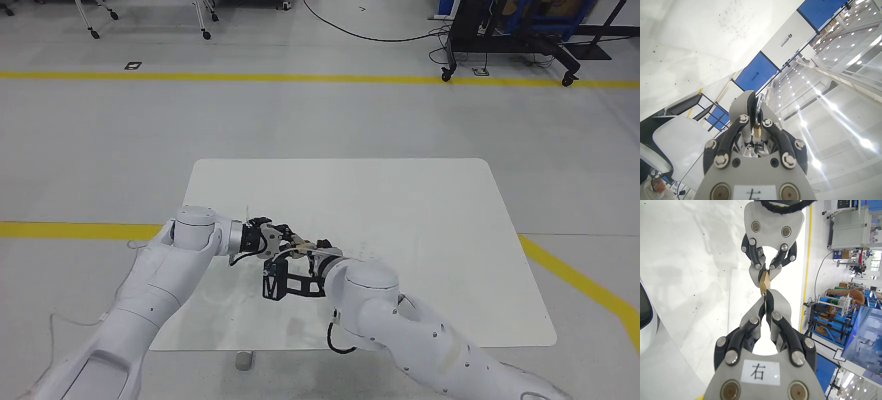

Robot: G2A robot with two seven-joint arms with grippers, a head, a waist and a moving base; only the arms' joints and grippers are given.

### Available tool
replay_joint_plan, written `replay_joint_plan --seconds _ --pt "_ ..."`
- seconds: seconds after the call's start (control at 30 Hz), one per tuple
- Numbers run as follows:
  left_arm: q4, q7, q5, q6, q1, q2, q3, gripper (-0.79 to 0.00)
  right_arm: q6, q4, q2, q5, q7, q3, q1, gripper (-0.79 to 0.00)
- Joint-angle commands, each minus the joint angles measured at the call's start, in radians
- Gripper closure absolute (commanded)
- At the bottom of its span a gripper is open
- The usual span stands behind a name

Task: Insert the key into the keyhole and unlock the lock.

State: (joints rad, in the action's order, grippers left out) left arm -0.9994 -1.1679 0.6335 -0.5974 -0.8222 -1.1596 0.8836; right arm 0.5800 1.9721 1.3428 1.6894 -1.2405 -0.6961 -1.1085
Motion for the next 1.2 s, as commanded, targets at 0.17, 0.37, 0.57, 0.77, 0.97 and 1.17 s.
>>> replay_joint_plan --seconds 0.17,0.37,0.57,0.77,0.97,1.17 --pt "0.001 -0.001 0.004 -0.001 0.0 0.001 -0.002 0.0 -0.006 -0.01 0.004 0.014 -0.006 0.009 0.001 0.0" --pt "0.001 -0.003 0.007 -0.002 0.001 0.002 -0.003 0.0 -0.013 -0.016 0.006 0.019 -0.013 0.013 0.004 0.0" --pt "0.002 -0.004 0.007 -0.002 0.003 0.003 -0.006 0.0 -0.019 -0.019 0.007 0.025 -0.019 0.016 0.005 0.0" --pt "0.002 -0.006 0.009 -0.002 0.004 0.003 -0.01 0.0 -0.027 -0.03 0.01 0.044 -0.027 0.034 0.012 0.0" --pt "0.003 -0.009 0.011 -0.001 0.005 0.003 -0.013 0.0 -0.034 -0.038 0.013 0.048 -0.033 0.042 0.019 0.0" --pt "0.005 -0.009 0.013 0.0 0.007 0.003 -0.016 0.0 -0.04 -0.048 0.017 0.046 -0.04 0.046 0.025 0.0"
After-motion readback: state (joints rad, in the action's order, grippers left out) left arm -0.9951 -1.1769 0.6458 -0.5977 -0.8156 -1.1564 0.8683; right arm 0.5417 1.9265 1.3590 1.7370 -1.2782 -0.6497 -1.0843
